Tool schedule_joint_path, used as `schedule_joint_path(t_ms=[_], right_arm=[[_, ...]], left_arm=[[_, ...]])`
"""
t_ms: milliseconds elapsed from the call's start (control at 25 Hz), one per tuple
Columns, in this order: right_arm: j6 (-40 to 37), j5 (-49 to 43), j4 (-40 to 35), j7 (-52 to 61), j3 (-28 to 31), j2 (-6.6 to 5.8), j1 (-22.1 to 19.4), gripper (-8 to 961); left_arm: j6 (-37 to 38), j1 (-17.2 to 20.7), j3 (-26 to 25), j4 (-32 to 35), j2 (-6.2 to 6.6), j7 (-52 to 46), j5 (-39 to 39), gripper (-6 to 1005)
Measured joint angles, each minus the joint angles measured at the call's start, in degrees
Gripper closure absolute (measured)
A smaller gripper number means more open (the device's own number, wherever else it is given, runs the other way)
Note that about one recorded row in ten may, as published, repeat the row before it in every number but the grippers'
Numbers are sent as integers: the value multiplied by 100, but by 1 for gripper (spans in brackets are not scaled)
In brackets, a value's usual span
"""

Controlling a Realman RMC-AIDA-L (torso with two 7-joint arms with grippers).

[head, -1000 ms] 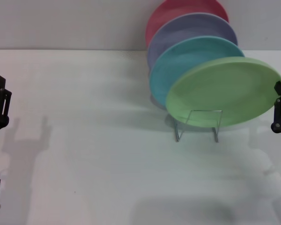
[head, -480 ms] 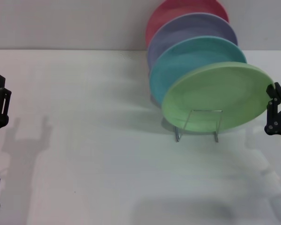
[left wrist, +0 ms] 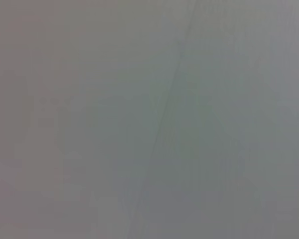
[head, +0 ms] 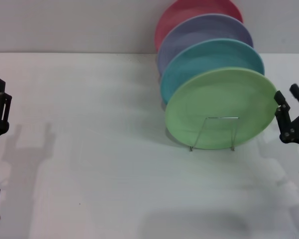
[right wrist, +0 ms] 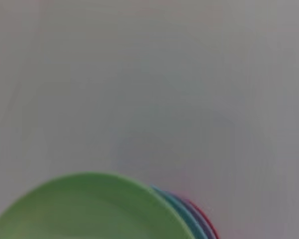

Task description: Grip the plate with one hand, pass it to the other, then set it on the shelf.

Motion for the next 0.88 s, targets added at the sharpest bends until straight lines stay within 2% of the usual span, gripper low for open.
schedule_joint_path(t_ms=[80,120,160,240,320,480,520,560,600,640,720,760,800,880], right_arm=[[-310,-2,-101,270,0,-8,-17,715],[-881,-2,-281,614,6,-11,-40,687],[-881,-2,-281,614,6,-11,-40,658],[-1638,31,-510,1037,60,-13,-83,601],[-2433,355,-748,1552,235,1,-173,586],[-2547,1072,-907,2115,365,-20,-193,555],[-2453,1494,-1163,2448,380,-66,-66,547],[-2453,1494,-1163,2448,380,-66,-66,541],[-2275,1867,-1493,2781,382,-140,116,535],[-2275,1867,-1493,2781,382,-140,116,529],[-1893,2366,-1876,3420,374,-270,340,517],[-1893,2366,-1876,3420,374,-270,340,511],[-1781,2493,-1942,3610,374,-326,393,505],[-1648,2626,-1957,3752,390,-393,440,423]], left_arm=[[0,0,-7,0,0,0,4,213],[1,0,-18,0,0,0,21,212],[1,0,-18,0,0,0,21,212],[1,1,-48,0,0,0,105,211],[-1,-8,-99,31,5,13,224,210],[-17,-62,-125,129,6,55,286,209],[-22,-125,-110,241,2,73,325,208],[-22,-125,-110,241,2,73,325,208],[-29,-173,-101,328,0,77,371,207],[-34,-209,-96,386,-2,79,413,207],[-114,-336,-104,592,-6,81,527,206],[-114,-336,-104,592,-6,81,527,206],[-155,-382,-119,646,-11,81,529,205],[-191,-439,-128,730,-13,76,531,205]])
